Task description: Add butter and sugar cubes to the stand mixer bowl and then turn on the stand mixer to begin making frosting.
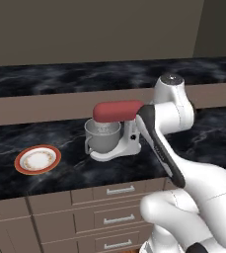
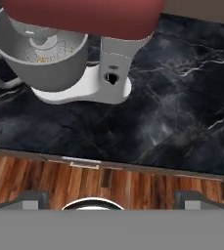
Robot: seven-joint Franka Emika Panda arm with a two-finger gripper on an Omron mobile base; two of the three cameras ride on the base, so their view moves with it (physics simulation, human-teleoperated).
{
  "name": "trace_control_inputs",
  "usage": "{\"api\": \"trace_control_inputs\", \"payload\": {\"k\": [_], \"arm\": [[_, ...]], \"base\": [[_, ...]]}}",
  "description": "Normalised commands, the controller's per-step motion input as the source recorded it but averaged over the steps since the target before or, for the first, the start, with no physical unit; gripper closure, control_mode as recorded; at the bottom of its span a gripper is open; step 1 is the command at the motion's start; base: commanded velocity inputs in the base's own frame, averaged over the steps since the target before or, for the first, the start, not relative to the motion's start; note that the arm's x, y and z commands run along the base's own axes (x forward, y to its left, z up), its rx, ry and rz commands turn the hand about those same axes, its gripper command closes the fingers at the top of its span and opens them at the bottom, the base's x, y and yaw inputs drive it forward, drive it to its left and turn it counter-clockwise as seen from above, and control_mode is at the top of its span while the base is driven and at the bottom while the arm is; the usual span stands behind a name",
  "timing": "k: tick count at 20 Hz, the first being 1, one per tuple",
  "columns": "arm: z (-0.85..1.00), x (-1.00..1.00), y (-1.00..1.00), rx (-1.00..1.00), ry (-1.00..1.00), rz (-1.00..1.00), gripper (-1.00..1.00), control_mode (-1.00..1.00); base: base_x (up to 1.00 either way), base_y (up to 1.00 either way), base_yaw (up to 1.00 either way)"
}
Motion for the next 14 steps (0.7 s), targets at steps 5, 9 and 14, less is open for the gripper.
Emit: {"api": "trace_control_inputs", "payload": {"k": [5, 9, 14], "arm": [[-0.21, 0.01, 0.38, -0.28, -0.05, 0.15, -1.00, -1.00], [-0.21, 0.07, 0.01, -0.22, -0.01, 0.07, -1.00, -1.00], [-0.32, 0.11, -0.03, -0.14, 0.00, 0.01, -1.00, -1.00]], "base": [[0.00, 0.00, 0.00], [0.00, 0.00, 0.00], [0.00, 0.00, 0.00]]}}
